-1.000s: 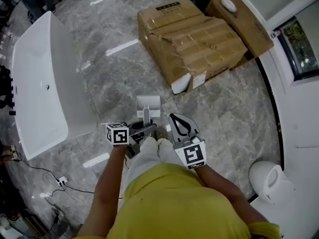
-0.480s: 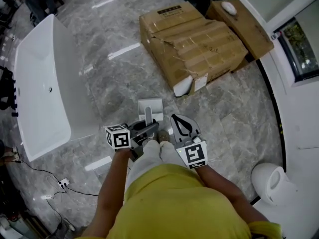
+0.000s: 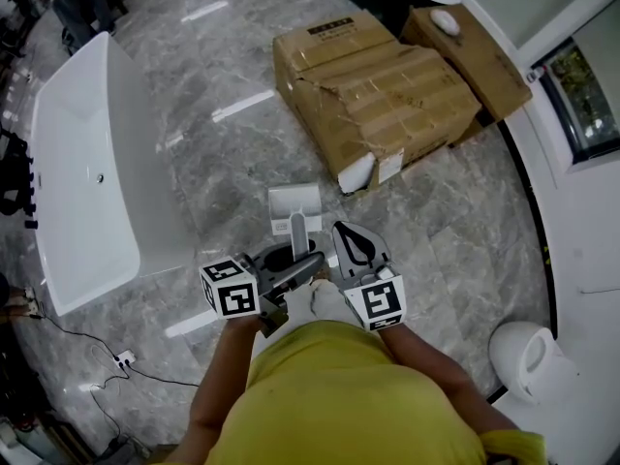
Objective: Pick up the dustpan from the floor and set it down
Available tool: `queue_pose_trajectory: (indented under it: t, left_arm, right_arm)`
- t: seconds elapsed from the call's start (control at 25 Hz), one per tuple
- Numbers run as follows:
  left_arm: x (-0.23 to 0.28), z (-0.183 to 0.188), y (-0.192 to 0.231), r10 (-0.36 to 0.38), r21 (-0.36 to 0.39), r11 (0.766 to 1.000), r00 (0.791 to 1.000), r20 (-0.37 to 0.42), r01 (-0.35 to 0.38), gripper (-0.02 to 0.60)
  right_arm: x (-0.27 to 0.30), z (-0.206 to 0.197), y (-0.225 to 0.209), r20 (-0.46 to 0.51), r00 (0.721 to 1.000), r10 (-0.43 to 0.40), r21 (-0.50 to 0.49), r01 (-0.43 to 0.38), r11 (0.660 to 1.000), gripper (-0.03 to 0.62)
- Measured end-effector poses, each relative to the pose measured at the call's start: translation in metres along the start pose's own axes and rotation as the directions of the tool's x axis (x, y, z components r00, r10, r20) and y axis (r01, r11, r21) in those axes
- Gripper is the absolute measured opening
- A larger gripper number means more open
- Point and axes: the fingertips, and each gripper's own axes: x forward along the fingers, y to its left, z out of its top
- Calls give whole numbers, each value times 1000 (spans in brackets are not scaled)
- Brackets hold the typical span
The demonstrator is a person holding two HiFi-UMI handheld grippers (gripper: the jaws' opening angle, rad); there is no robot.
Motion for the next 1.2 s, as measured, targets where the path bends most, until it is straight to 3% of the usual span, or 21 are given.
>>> queue_pose_trajectory:
  t: [0.24, 0.56, 1.2]
  left_arm:
    - [-4, 13, -12, 7, 48, 999, 1000, 6, -7, 166]
    - [-1, 24, -17, -11, 50, 999, 1000, 20, 10, 167]
    - [18, 6, 45, 12, -25, 1000, 1000, -22, -13, 167]
  right_arm:
    - [-3, 5, -3, 11, 1000, -15, 8, 15, 1000, 11]
    - [-6, 12, -6, 23, 999, -32, 10, 32, 999, 11]
    - [-3, -4, -16, -14, 999, -50, 21, 50, 999, 11]
